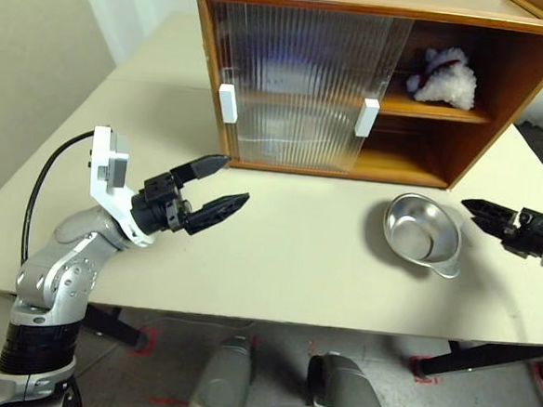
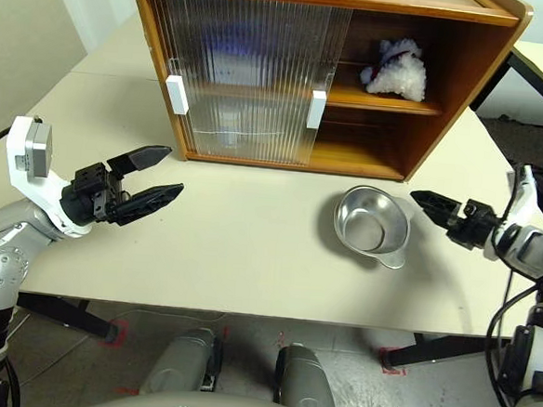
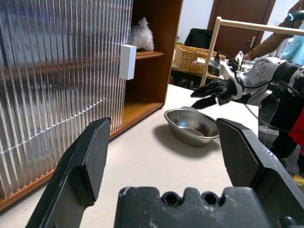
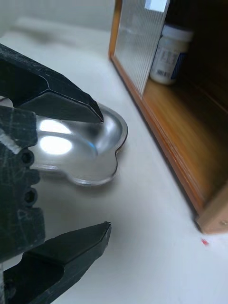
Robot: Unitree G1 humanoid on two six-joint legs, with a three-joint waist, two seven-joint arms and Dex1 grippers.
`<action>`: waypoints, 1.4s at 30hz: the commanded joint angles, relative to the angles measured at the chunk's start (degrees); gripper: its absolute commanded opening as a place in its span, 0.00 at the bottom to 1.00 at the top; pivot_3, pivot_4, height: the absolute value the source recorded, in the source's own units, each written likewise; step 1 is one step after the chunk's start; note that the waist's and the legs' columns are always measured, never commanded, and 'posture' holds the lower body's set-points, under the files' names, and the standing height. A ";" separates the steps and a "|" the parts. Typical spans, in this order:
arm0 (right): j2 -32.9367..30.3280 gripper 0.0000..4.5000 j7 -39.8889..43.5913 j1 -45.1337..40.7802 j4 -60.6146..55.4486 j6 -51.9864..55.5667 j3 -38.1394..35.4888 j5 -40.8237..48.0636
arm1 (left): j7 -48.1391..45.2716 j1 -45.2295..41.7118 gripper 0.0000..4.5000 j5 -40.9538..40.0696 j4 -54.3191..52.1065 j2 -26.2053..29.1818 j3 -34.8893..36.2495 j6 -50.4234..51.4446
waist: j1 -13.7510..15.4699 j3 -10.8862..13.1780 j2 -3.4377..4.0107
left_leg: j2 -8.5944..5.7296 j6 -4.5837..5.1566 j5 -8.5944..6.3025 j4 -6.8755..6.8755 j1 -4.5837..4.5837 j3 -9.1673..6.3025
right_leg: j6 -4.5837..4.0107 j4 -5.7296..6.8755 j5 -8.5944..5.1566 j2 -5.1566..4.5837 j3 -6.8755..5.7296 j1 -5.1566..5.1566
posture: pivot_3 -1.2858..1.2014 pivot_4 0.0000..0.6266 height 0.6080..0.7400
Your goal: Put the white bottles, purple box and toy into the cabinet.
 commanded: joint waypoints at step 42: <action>12.85 0.00 -18.57 -2.19 1.59 11.10 -29.11 24.55 | 0.54 -1.37 1.00 0.01 -0.85 1.99 -0.28 0.82 | 0.52 -0.47 -0.32 | 0.14 -0.08 -0.05 -0.04 -0.11 0.15 | 0.07 -0.25 0.10 0.14 0.13 -0.09 | 0.62 0.06 1.00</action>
